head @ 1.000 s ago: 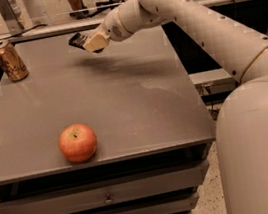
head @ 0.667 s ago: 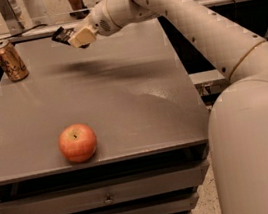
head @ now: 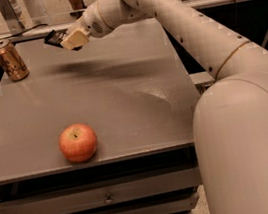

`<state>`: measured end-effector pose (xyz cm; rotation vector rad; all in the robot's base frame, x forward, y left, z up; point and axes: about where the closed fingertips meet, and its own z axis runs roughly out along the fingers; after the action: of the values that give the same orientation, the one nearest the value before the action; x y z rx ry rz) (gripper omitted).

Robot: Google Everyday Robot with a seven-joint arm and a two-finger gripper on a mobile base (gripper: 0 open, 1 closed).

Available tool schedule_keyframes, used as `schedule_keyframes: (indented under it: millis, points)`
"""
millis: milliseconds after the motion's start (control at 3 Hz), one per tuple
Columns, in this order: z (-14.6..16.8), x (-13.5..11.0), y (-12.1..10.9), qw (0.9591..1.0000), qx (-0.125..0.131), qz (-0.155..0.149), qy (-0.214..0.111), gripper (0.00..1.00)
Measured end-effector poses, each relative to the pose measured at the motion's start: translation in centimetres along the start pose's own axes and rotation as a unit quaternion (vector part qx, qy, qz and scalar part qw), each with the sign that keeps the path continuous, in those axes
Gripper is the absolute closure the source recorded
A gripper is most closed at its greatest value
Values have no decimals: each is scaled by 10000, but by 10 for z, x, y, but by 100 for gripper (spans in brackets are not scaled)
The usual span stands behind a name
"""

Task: Move rxbar chocolate near orange can

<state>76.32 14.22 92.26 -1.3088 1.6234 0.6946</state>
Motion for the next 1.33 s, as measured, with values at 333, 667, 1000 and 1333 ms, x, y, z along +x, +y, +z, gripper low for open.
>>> schedule_keyframes:
  millis: [333, 667, 1000, 1333]
  points:
    - [26, -2, 6, 9998, -194, -14, 87, 100]
    - [47, -7, 15, 9991, -358, -92, 222, 100]
    - [65, -13, 27, 9975, -508, -250, 411, 100]
    - [85, -11, 38, 9953, -669, -374, 599, 100]
